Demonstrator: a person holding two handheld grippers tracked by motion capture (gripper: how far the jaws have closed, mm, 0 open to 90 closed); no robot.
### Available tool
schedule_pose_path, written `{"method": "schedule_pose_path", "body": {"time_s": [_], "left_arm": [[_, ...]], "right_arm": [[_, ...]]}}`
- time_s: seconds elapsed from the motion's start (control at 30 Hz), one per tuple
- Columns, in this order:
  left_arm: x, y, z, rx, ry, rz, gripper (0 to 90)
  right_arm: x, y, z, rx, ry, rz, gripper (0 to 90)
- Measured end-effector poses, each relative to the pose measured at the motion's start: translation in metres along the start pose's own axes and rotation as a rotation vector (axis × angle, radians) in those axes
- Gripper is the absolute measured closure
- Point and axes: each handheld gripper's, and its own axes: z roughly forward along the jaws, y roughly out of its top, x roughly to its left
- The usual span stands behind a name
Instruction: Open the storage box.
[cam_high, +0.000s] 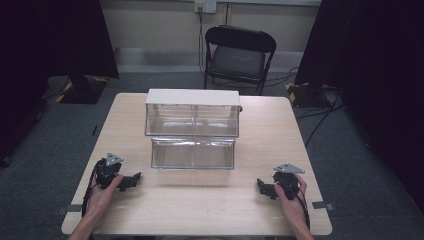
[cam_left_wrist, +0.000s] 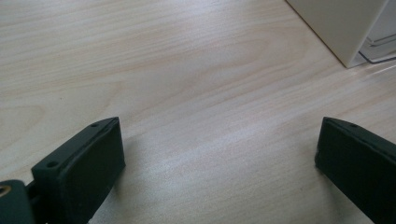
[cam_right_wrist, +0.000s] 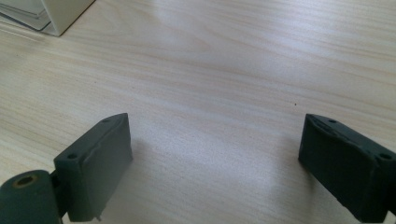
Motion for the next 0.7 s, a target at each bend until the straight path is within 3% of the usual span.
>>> {"method": "schedule_pose_path", "body": {"time_s": [0.27, 0.47, 0.7], "left_arm": [[0.000, -0.001, -0.001, -0.005, -0.001, -0.003, 1.9], [0.001, 0.000, -0.006, -0.010, 0.001, -0.010, 16.9], [-0.001, 0.003, -0.011, -0.026, -0.019, 0.006, 17.4]], "right_arm": [[0.000, 0.000, 0.000, 0.000, 0.000, 0.000, 8.7], [0.000, 0.000, 0.000, 0.000, 0.000, 0.000, 8.7], [0.000, 0.000, 0.000, 0.000, 0.000, 0.000, 8.7]]}}
